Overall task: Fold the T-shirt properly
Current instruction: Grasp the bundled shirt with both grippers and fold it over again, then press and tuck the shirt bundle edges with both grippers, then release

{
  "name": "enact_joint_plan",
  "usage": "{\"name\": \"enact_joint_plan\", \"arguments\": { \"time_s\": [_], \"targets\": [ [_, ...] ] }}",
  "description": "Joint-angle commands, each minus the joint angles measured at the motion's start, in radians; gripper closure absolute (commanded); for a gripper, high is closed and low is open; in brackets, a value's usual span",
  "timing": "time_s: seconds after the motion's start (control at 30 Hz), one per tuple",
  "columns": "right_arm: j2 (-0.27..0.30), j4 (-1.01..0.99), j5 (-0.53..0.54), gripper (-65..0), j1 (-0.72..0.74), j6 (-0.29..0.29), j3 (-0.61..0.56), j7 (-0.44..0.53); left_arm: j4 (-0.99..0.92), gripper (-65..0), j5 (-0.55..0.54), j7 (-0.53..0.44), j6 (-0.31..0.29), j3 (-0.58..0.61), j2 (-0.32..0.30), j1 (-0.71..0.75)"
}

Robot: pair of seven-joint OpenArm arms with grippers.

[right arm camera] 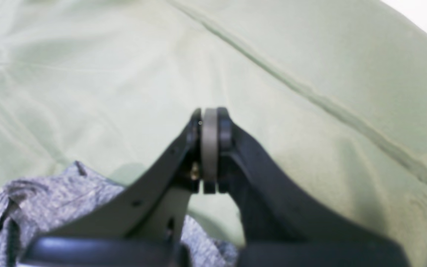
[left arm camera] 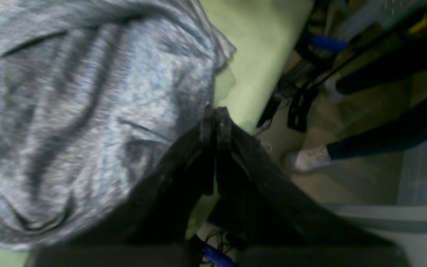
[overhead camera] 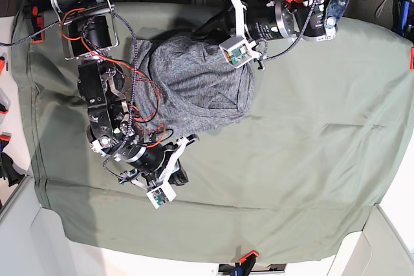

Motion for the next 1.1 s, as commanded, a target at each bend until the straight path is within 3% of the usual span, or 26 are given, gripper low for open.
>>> {"name": "enact_joint_plan", "arguments": {
  "time_s": [0.0, 0.23, 0.77, 1.07],
  "targets": [
    [-0.003, 0.014, 0.011, 0.0, 0.026, -0.003, 0.005, 0.025, 0.014, 0.0, 0.001, -0.027, -0.012, 0.005, -0.003, -0.005],
    [-0.002, 0.014, 0.011, 0.0, 0.01, -0.003, 0.005, -0.024, -0.056, 0.0, 0.083, -0.079, -0.012, 0.006, -0.003, -0.006],
    [-0.001, -0.025, -0.035, 0.0, -0.054, 0.006, 0.005, 0.012, -0.321, 0.0, 0.171, -0.117, -0.012, 0.006, -0.01, -0.135],
    [0.023, -0.08, -0.037, 0.0, -0.054, 0.033, 0.005, 0.043, -0.321, 0.0, 0.209, -0.161, -0.012, -0.039, -0.126, -0.138]
  ]
}}
